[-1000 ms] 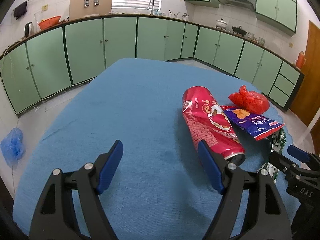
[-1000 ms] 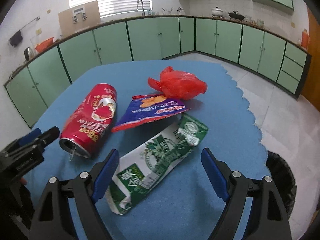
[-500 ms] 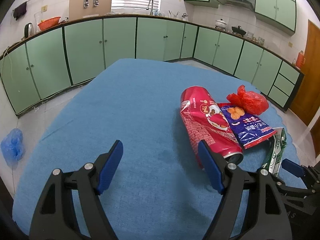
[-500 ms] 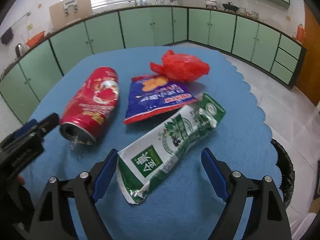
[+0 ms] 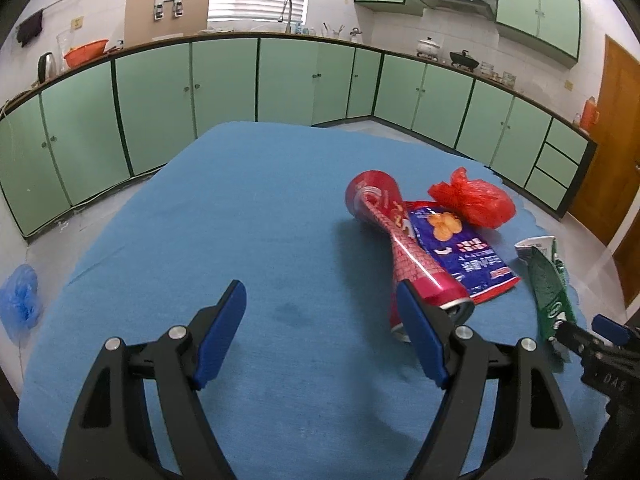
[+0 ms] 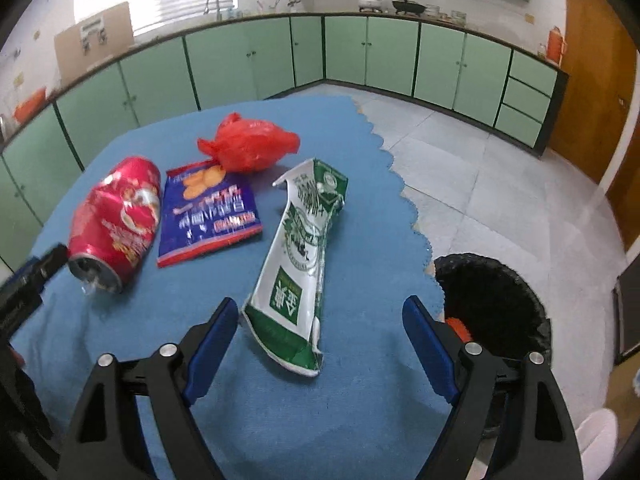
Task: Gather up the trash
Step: 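Reach the right tool to the green milk carton and close on it, then grasp the red can with the left tool while the right tool holds the milk carton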
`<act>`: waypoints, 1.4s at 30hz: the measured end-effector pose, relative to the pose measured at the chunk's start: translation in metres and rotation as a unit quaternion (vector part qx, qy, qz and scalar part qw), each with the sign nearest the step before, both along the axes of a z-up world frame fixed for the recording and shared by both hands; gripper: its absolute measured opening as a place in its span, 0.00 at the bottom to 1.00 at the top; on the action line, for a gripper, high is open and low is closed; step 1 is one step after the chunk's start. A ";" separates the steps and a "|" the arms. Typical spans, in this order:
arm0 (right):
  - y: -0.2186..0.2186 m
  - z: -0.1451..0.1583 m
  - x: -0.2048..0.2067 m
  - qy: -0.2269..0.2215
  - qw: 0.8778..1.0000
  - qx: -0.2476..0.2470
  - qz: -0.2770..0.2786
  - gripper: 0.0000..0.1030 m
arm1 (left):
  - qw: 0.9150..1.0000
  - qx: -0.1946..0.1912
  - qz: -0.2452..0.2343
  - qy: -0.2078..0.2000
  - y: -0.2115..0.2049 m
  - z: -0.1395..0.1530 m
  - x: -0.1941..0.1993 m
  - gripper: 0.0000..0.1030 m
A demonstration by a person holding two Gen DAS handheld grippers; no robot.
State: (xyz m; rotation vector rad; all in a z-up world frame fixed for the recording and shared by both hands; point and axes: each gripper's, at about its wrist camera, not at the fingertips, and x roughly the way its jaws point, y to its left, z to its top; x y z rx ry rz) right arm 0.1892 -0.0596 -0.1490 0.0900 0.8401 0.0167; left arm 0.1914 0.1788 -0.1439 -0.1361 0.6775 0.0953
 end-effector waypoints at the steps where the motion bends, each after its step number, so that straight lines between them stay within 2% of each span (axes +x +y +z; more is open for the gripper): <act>1: -0.002 0.001 0.002 -0.001 1.000 0.013 0.000 0.80 | 1.000 0.002 -0.003 -0.001 -0.002 0.001 -0.001 0.73; 2: -0.003 0.000 0.005 -0.002 1.000 0.031 -0.001 0.80 | 1.000 0.003 -0.004 -0.002 -0.004 0.002 -0.001 0.73; 9: -0.002 -0.010 0.030 0.020 0.997 0.074 -0.011 0.81 | 1.000 -0.004 -0.009 -0.004 -0.005 0.006 -0.008 0.73; 14: 0.003 -0.014 0.036 0.025 0.998 0.064 -0.008 0.80 | 1.000 -0.014 -0.018 -0.005 -0.014 0.009 -0.005 0.73; 21: 0.006 -0.015 0.037 0.018 0.999 0.033 0.000 0.70 | 1.000 -0.008 -0.029 0.004 -0.035 -0.002 0.016 0.73; 28: -0.003 -0.014 0.040 0.016 0.999 0.042 -0.001 0.69 | 0.998 0.047 -0.034 0.021 -0.061 -0.014 0.042 0.74; 39: -0.004 -0.015 0.041 0.010 0.999 0.041 0.005 0.70 | 0.998 0.036 0.011 0.047 -0.029 -0.019 0.040 0.72; 42: -0.003 -0.016 0.040 0.008 0.999 0.038 0.006 0.70 | 0.998 0.028 0.020 0.045 -0.019 -0.017 0.038 0.64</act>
